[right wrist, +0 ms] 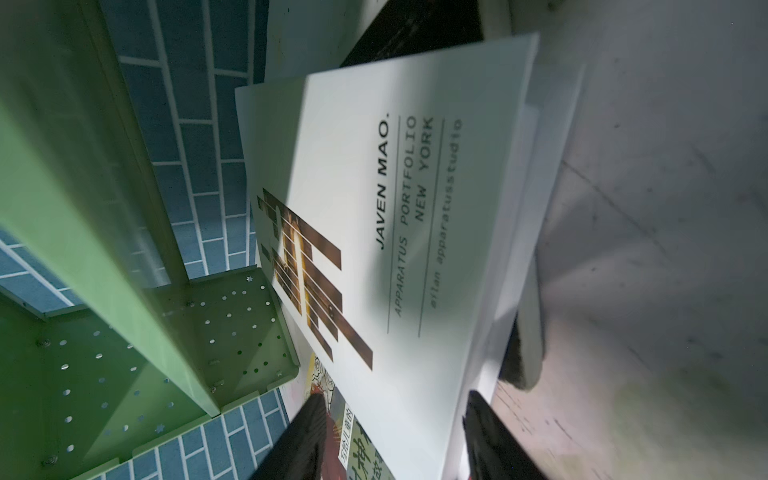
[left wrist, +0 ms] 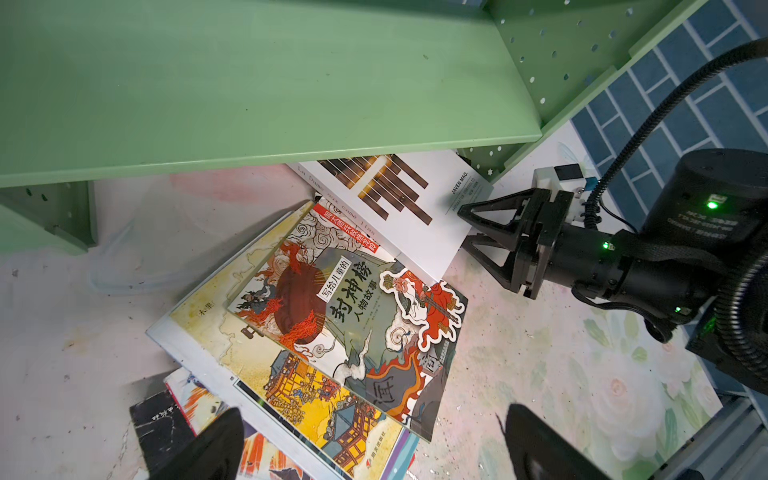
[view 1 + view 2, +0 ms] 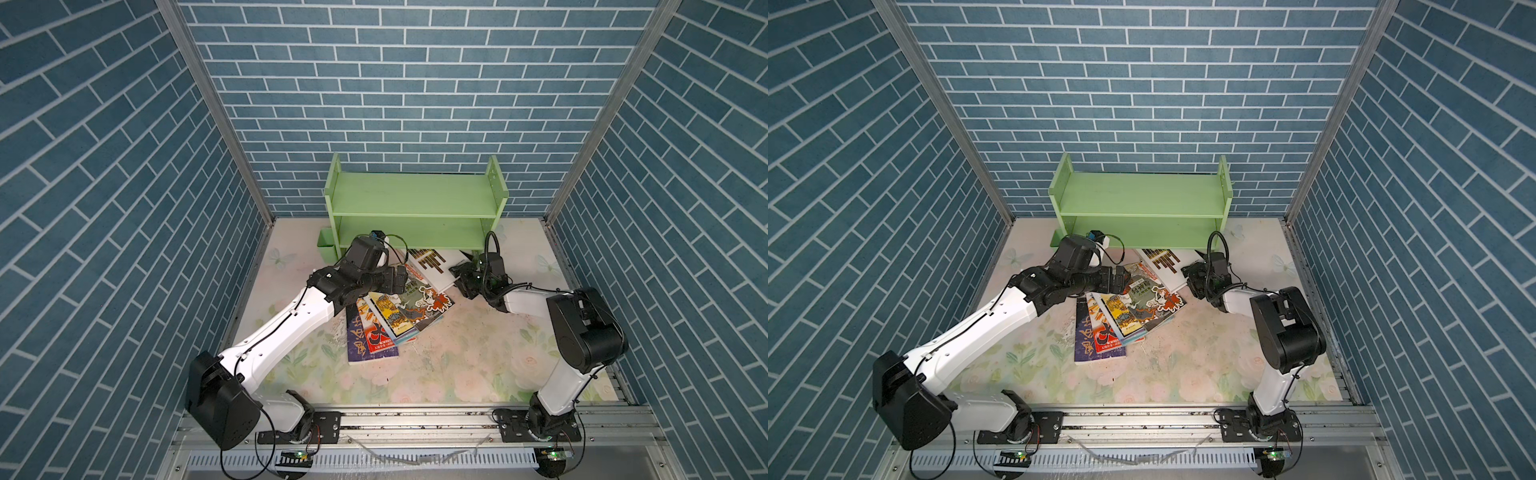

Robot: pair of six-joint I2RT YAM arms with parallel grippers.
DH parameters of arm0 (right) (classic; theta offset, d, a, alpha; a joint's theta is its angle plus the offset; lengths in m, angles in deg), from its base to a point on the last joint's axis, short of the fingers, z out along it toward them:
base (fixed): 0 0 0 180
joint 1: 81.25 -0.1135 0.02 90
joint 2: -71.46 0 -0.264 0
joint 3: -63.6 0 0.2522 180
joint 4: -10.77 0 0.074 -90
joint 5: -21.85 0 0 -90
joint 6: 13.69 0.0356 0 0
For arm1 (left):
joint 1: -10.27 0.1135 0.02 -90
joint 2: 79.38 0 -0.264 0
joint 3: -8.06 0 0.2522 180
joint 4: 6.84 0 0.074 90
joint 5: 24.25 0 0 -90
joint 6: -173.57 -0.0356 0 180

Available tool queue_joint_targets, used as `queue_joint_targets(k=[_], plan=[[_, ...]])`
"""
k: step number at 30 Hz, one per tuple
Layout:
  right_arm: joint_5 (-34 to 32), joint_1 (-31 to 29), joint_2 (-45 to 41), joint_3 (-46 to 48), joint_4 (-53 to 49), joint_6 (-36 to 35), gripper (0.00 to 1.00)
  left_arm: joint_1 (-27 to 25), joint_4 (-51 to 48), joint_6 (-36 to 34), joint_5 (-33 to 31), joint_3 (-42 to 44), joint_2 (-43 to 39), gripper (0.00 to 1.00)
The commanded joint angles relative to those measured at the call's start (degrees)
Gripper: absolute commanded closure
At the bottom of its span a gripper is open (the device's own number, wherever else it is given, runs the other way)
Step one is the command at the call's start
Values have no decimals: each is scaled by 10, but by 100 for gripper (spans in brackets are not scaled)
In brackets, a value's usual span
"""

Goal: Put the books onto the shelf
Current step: 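Grasp the white JAVEN MAO portfolio with the right gripper while the left hovers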

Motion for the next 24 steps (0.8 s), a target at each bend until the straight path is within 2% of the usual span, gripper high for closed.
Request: queue_joint_targets(k=[1, 5, 9, 17, 24], plan=[[-8, -2, -7, 11, 9, 7, 53, 7, -12, -8, -17, -18, 7, 0], [-14, -3, -9, 19, 17, 5, 65, 9, -11, -7, -21, -23, 10, 0], [-13, -2, -12, 23, 8, -8, 70, 9, -9, 2, -22, -21, 12, 0], [-4, -3, 1, 31, 36, -62, 70, 9, -14, 25, -22, -5, -1, 0], [7, -3, 8, 55, 110, -66, 73, 10, -29, 35, -29, 11, -27, 0]])
